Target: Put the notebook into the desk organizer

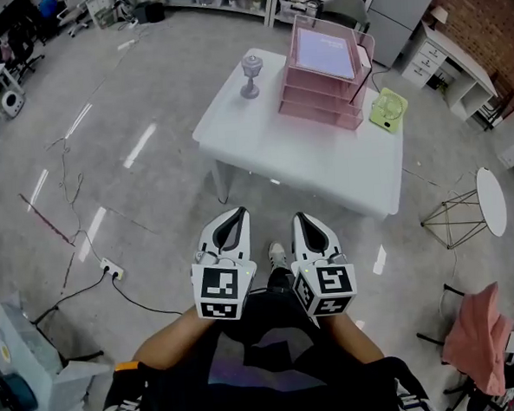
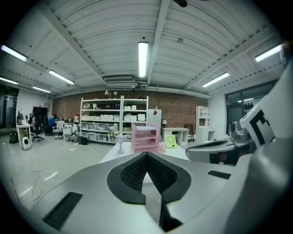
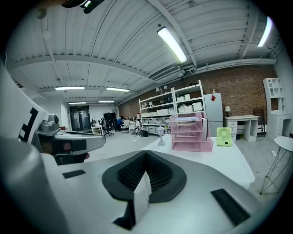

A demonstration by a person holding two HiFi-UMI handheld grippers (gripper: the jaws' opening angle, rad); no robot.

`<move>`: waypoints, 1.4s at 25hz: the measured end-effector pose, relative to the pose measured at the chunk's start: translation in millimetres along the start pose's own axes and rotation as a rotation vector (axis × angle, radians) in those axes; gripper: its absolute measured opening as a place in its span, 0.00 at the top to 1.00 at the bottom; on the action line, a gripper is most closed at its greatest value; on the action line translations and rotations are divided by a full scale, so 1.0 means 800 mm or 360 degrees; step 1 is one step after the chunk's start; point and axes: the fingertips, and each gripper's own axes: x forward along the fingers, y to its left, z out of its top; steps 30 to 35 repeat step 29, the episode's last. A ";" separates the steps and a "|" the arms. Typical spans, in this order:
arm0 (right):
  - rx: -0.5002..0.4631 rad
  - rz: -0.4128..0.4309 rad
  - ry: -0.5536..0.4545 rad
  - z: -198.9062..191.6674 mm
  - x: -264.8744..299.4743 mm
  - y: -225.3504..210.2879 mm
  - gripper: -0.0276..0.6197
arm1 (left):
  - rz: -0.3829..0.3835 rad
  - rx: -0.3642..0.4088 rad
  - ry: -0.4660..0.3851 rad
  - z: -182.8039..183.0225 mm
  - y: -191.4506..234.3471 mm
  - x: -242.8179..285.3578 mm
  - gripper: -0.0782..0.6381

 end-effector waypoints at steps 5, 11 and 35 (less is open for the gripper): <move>-0.0039 -0.0007 -0.0011 0.002 -0.003 0.003 0.93 | 0.0002 0.0015 -0.0010 0.003 -0.002 -0.004 0.88; -0.0044 -0.0008 -0.0016 0.002 -0.003 0.000 0.93 | 0.0003 0.0019 -0.0014 0.004 -0.006 -0.003 0.88; -0.0065 0.0011 -0.0025 0.007 0.004 -0.025 0.93 | 0.0019 0.0017 -0.0024 0.012 -0.020 0.017 0.88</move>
